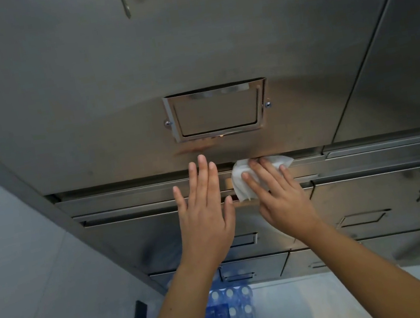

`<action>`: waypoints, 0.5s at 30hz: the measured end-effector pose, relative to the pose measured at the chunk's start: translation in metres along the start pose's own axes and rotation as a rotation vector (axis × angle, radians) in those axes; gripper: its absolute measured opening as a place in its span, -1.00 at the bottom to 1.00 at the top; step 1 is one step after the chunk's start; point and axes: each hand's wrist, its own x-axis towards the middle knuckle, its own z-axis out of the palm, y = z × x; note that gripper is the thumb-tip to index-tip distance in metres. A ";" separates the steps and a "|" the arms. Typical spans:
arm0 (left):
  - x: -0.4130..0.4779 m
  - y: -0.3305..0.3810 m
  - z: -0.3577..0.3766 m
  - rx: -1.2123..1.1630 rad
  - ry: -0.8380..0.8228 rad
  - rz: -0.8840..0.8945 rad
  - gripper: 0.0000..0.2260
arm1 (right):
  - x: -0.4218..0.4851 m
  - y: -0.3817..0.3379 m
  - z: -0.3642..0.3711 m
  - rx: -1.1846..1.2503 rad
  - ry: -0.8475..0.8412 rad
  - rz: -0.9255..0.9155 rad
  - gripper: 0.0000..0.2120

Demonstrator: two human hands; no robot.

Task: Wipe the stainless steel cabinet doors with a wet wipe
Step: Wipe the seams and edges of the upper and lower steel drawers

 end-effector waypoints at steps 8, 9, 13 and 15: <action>0.010 0.025 0.005 0.024 0.016 0.015 -0.47 | -0.026 0.044 -0.016 -0.007 -0.019 0.042 -0.45; 0.012 0.031 0.008 0.025 0.016 0.029 -0.47 | -0.024 0.038 -0.015 0.006 -0.020 0.066 -0.44; 0.022 0.054 0.018 0.070 0.025 0.078 -0.47 | -0.019 0.022 -0.010 0.067 -0.028 0.114 -0.42; 0.027 0.064 0.022 0.078 0.034 0.103 -0.49 | -0.021 0.031 -0.011 0.038 -0.026 0.079 -0.42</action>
